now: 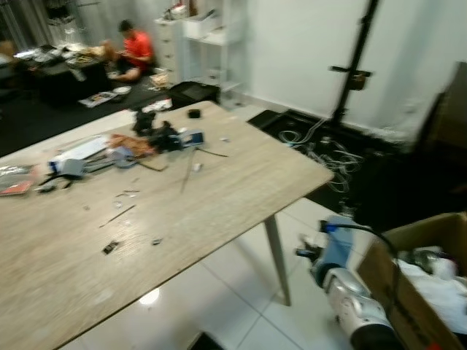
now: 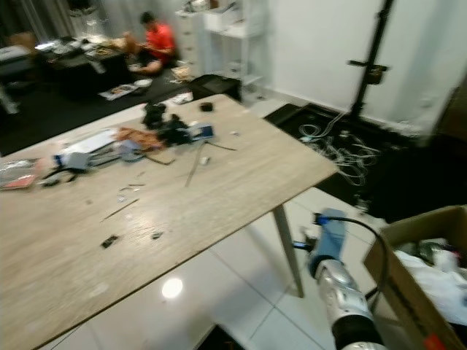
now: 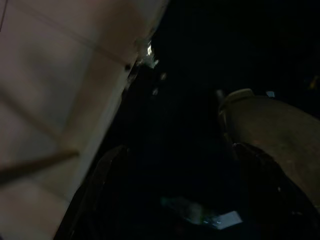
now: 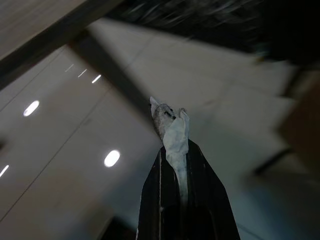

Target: Picking trash to rubbish bin

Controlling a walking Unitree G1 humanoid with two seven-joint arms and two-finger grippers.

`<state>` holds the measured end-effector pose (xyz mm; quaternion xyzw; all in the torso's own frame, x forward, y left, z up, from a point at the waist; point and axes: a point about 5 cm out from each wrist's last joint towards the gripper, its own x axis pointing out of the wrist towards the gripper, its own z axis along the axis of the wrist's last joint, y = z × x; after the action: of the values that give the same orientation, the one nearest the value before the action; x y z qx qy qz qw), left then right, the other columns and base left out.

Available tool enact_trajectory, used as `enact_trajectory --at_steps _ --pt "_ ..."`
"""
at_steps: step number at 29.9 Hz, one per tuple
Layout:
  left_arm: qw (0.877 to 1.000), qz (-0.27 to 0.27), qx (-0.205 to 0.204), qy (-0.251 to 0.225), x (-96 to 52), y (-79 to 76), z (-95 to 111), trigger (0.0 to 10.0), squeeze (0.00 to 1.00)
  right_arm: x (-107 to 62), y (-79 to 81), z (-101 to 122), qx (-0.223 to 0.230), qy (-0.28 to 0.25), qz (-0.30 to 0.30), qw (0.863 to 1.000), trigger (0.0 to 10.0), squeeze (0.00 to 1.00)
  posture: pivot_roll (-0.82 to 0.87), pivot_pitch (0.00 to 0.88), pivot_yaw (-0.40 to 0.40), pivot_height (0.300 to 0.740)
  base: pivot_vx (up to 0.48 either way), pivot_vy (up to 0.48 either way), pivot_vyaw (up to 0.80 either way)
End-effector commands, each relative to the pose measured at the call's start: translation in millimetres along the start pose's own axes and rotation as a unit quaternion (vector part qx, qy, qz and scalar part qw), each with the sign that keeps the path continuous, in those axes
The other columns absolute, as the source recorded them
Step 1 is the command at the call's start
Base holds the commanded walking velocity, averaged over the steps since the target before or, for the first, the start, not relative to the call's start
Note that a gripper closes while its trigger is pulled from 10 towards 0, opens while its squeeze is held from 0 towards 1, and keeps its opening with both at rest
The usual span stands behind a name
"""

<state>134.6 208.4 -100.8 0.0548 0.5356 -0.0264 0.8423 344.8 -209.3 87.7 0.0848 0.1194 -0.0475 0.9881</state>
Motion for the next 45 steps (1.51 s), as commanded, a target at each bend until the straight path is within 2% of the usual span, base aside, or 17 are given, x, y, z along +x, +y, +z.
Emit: enact_trajectory --at_steps 1,14,37,43,45 --pt "1.0 -0.003 0.008 0.012 -1.3 0.4 -8.7 10.0 0.0 -2.0 -5.9 -12.8 0.002 0.014 -0.034 0.999 10.0 0.0 -0.15 0.092 0.082 0.74 0.0 0.0 -0.8" --pt "1.0 -0.008 0.005 0.0 0.0 -2.5 -1.5 10.0 0.0 0.9 -15.8 -10.1 -0.007 0.003 -0.086 0.996 10.0 0.0 -0.15 0.089 0.08 0.74 0.0 0.0 -0.8" --pt "1.0 -0.007 -0.01 -0.016 0.1 -0.5 3.6 10.0 0.0 5.6 -9.9 -1.6 -0.024 -0.023 -0.094 0.995 10.0 0.0 -0.14 0.089 0.083 0.74 0.0 0.0 -0.8" --pt "1.0 -0.004 -0.007 -0.019 0.2 -0.5 5.0 10.0 0.0 6.5 -10.0 7.7 -0.03 -0.048 -0.093 0.994 10.0 0.0 -0.14 0.092 0.083 0.74 0.0 0.0 -0.8" --pt "1.0 -0.005 -0.01 -0.021 0.3 -1.1 5.5 10.0 0.0 7.1 -1.3 18.2 -0.025 -0.082 -0.068 0.994 10.0 0.0 -0.14 0.094 0.08 0.74 0.0 0.0 -0.31"
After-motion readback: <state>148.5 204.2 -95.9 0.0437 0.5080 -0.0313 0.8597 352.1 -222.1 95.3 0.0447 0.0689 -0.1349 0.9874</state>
